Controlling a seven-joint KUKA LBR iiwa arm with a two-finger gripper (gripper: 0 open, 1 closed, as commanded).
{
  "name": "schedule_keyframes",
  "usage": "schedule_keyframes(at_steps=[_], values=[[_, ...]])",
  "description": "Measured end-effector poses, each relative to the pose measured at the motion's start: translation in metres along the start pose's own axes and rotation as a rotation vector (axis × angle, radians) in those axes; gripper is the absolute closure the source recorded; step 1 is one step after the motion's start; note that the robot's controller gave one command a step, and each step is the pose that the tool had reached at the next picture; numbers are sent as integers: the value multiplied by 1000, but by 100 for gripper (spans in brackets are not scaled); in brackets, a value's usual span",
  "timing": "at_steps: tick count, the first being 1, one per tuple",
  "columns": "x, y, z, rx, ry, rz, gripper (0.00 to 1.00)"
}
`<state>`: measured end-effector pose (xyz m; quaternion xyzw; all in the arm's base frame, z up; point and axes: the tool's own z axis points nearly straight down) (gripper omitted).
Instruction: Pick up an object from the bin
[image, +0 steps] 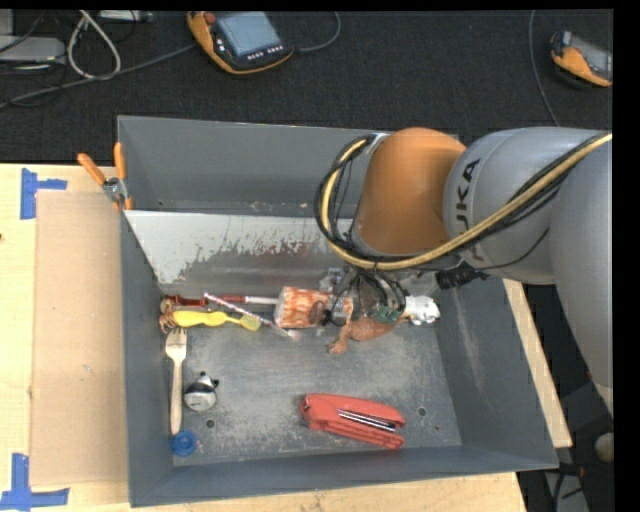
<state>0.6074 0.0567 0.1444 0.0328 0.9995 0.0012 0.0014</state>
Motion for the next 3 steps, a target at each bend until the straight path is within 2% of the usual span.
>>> schedule_keyframes(at_steps=[1, 2, 3], values=[[-11, -4, 29, -1, -6, -304, 100], [37, 51, 73, 0, -9, -471, 100], [32, 36, 18, 0, -2, -474, 100]])
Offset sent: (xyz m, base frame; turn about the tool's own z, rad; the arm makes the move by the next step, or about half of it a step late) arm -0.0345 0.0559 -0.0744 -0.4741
